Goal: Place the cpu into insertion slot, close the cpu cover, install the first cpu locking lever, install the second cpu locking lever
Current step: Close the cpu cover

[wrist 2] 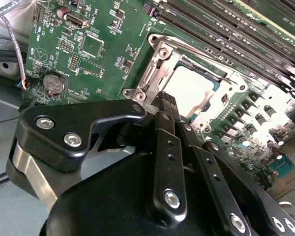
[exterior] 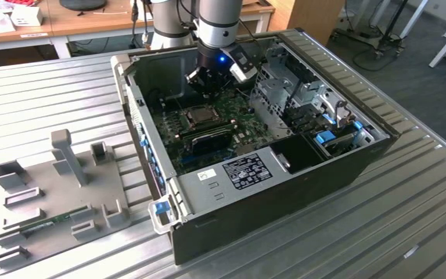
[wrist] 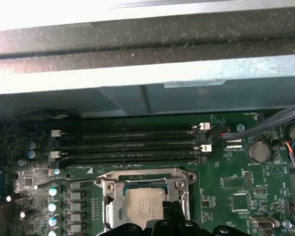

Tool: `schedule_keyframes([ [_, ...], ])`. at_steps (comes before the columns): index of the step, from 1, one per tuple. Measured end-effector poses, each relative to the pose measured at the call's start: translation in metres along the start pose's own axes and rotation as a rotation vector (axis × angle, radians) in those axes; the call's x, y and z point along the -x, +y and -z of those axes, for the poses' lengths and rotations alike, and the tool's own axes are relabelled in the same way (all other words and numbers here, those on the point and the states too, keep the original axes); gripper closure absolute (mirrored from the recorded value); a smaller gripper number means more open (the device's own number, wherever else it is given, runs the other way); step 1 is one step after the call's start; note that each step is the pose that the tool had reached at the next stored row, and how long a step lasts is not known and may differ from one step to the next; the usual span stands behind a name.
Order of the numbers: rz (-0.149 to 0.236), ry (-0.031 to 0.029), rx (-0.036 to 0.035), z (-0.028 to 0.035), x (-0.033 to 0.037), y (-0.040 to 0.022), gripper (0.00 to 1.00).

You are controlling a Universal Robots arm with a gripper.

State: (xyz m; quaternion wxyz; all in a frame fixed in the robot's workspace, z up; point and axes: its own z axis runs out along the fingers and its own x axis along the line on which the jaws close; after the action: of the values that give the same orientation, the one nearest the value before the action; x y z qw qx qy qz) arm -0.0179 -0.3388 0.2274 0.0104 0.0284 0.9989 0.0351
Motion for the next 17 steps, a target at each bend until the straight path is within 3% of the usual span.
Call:
schedule_keyframes([
  [3,0.018,-0.0069,-0.0001,-0.0012,0.0000,-0.0002,0.90],
  [11,0.038,-0.0086,-0.0003,-0.0019,-0.0003,-0.0002,0.90],
  [17,0.038,-0.0088,-0.0044,-0.0019,-0.0112,-0.0008,0.90],
])
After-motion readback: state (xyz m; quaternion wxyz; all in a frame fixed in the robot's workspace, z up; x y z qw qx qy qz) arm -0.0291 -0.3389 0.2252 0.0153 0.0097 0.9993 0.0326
